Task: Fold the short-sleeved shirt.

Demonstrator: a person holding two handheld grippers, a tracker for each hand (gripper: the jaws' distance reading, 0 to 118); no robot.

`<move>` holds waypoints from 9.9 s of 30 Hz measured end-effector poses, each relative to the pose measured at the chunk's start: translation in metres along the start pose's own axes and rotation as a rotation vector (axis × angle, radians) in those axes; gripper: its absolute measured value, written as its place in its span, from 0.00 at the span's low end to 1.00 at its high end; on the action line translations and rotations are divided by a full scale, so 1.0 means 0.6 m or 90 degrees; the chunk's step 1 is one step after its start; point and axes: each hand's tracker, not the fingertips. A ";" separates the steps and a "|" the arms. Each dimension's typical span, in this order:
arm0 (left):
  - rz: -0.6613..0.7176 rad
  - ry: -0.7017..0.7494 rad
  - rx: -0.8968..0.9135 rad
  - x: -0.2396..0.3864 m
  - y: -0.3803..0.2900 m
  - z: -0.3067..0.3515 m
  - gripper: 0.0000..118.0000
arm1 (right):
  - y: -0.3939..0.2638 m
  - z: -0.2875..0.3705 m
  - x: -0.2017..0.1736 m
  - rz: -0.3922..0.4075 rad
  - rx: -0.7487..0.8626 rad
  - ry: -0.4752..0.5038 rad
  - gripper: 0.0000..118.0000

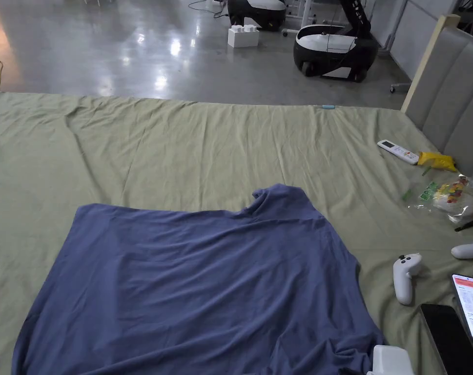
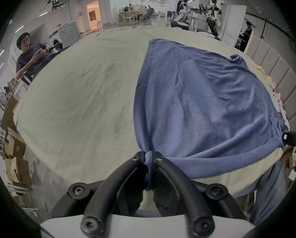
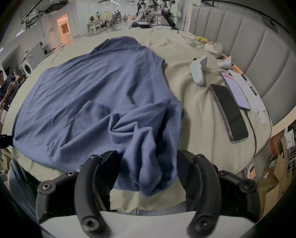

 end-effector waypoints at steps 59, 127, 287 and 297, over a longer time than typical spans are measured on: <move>0.048 -0.004 0.073 0.045 0.317 -0.112 0.08 | 0.312 -0.159 -0.048 -0.022 0.074 -0.002 0.12; 0.021 0.039 -0.038 0.010 0.245 -0.131 0.52 | 0.161 0.100 -0.146 0.050 0.482 -0.024 0.01; 0.063 -0.058 0.029 0.009 0.380 -0.131 0.57 | 0.223 0.080 -0.184 0.073 0.466 0.011 0.01; 0.002 0.010 -0.064 -0.046 0.398 -0.295 0.69 | 0.204 0.039 -0.167 0.077 0.407 0.001 0.01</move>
